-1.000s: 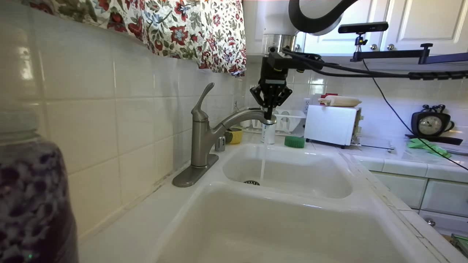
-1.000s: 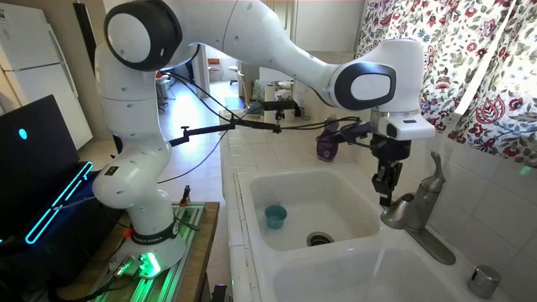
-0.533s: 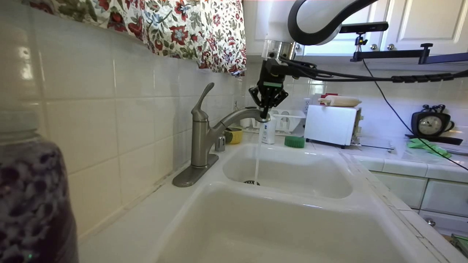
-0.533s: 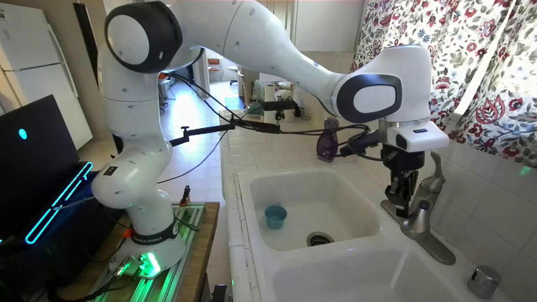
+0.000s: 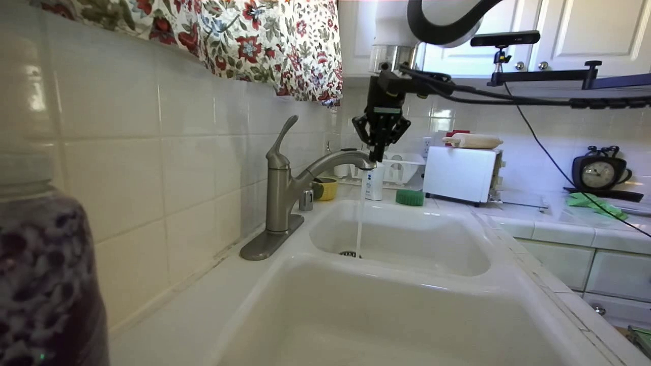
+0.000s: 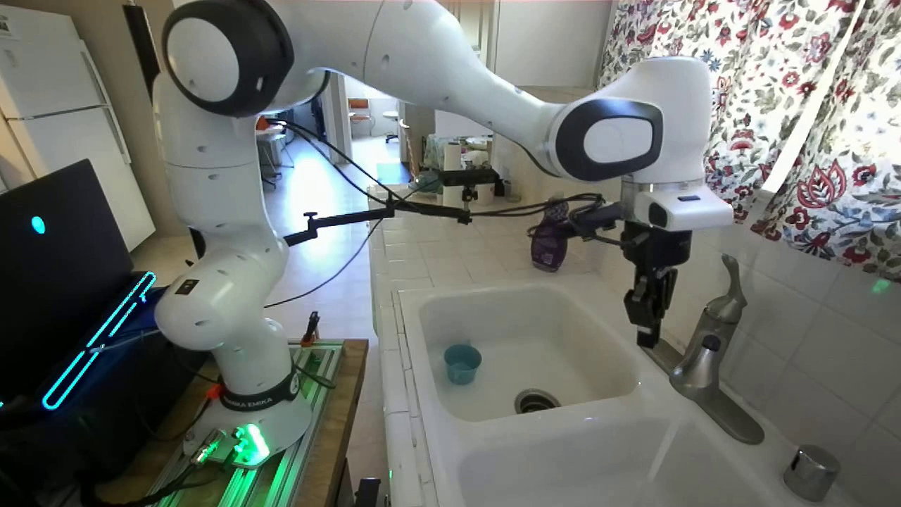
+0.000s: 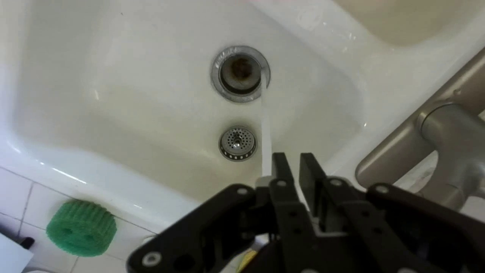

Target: Move the faucet head to the right

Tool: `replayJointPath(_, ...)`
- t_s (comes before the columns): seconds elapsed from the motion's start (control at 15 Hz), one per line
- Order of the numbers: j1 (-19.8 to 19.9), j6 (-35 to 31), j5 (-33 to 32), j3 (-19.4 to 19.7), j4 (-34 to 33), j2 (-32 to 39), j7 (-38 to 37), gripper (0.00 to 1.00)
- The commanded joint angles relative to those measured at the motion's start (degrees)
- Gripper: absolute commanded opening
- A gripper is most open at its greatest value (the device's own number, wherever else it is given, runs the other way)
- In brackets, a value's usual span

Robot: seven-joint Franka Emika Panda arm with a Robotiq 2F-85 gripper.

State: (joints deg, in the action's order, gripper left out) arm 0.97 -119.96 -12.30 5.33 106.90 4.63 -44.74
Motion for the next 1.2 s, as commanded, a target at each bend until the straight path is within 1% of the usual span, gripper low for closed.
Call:
replayJointPath(0.0, -0.36, 10.31, 4.67, -1.91, 4.95, -10.93, 3.9, 0.47)
replayJointPath(0.27, -0.01, 23.26, 10.68, -3.5, 4.09, -18.29, 6.25, 0.74)
replayJointPath(0.33, 0.12, 25.64, 11.89, -3.74, 3.73, -19.54, 6.66, 0.82)
replayJointPath(0.47, 0.36, 28.4, 12.21, -4.42, 3.65, -21.91, 7.12, 0.96)
replayJointPath(0.53, 0.4, 28.86, 11.8, -4.81, 3.74, -22.89, 7.63, 0.99)
replayJointPath(0.6, 0.3, 28.34, 10.99, -5.1, 4.04, -23.79, 9.67, 1.0)
replayJointPath(0.67, 0.14, 27.67, 8.93, -5.55, 4.14, -24.08, 12.93, 1.0)
replayJointPath(0.8, 0.11, 27.77, 7.08, -6.09, 4.25, -24.09, 18.94, 1.0)
replayJointPath(0.87, 1.0, 28.25, 9.14, -6.38, 2.33, -22.72, 14.58, 1.0)
replayJointPath(1.0, 0.83, 28.25, 8.56, -6.52, 2.5, -22.76, 17.31, 1.0)
replayJointPath(1.13, 0.8, 28.24, 8.43, -6.49, 2.66, -22.76, 18.11, 1.0)
